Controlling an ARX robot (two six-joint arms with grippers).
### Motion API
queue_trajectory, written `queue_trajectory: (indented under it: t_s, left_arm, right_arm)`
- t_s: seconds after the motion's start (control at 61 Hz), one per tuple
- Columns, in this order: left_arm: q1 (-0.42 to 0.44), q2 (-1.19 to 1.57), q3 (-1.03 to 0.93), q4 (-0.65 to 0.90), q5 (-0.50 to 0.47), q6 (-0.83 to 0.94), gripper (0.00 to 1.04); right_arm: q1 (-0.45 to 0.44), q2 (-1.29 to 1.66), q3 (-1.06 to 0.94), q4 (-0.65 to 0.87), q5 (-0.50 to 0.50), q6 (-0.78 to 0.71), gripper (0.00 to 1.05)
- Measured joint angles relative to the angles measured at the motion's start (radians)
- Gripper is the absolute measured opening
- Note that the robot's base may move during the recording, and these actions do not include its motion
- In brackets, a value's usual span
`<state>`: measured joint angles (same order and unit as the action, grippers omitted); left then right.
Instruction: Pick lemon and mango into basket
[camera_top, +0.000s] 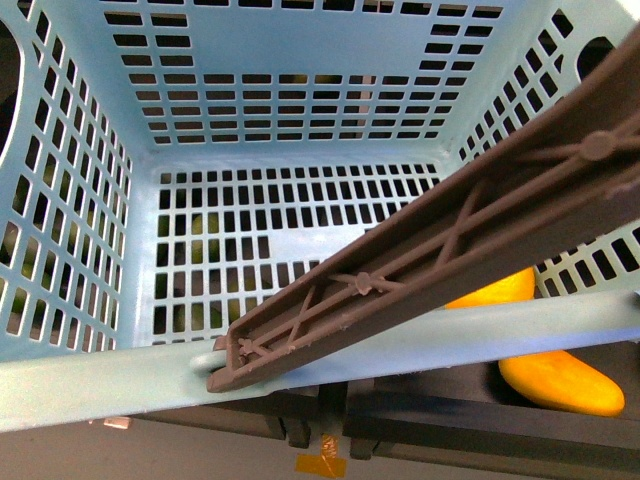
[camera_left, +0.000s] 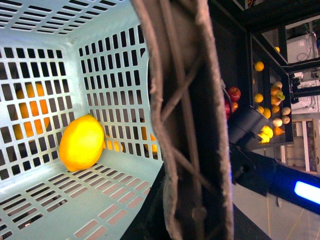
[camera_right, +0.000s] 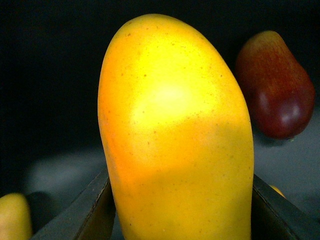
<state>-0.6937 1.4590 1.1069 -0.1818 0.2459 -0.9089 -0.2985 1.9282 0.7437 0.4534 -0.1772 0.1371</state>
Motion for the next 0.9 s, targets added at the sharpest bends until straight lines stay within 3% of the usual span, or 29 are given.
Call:
queue_trajectory:
  t_s: [0.164, 0.41, 0.59, 0.902]
  left_arm:
    - [0.0, 0.0, 0.0, 0.0, 0.0, 0.0, 0.06]
    - [0.0, 0.0, 0.0, 0.0, 0.001, 0.0, 0.06]
    - [0.0, 0.0, 0.0, 0.0, 0.0, 0.0, 0.06]
    - [0.0, 0.0, 0.0, 0.0, 0.0, 0.0, 0.06]
  right_arm:
    - [0.027, -0.328, -0.13, -0.11, -0.056, -0.004, 0.57]
    - [0.174, -0.717, -0.138, -0.262, -0.073, 0.045, 0.57]
    - [0.344, -0.83, -0.088, -0.302, 0.015, 0.107, 0.57]
    - [0.618, -0.758, -0.073, -0.298, 0.15, 0.127, 0.57]
